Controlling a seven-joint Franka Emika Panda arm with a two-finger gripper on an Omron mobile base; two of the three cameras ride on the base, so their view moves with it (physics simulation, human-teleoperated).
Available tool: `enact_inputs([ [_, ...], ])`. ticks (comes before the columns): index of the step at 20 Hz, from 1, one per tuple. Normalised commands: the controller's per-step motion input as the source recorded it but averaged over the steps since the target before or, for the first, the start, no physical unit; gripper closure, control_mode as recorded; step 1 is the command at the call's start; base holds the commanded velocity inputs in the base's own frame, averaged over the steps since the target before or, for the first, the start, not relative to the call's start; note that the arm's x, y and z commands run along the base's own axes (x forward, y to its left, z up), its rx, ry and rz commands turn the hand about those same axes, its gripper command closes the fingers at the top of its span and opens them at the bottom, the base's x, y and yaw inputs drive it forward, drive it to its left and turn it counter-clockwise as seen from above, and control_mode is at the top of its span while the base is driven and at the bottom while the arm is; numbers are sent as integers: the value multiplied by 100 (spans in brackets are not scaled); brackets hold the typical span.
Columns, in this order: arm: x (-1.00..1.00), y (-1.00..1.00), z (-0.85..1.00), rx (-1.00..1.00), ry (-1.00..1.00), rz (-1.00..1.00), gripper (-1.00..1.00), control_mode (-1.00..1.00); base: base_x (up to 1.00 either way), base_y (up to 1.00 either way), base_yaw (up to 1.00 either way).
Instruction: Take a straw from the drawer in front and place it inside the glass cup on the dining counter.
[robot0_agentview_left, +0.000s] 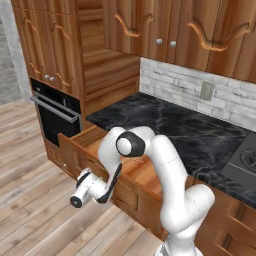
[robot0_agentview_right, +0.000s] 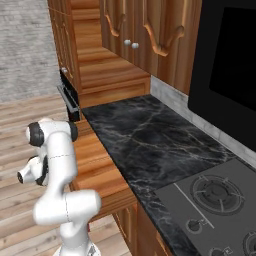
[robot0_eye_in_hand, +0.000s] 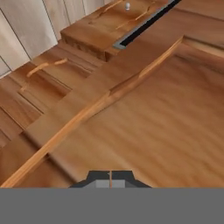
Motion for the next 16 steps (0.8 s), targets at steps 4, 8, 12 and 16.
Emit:
enact_inputs([
  [4,-100,95,20,0,-3,2,100,-100,0,0,0],
  [8,-100,93,27,4,-2,2,100,-100,0,0,0],
  [12,-100,83,37,7,0,2,-100,-100,0,0,0],
  [16,-100,11,81,7,0,0,-100,-100,0,0,0],
])
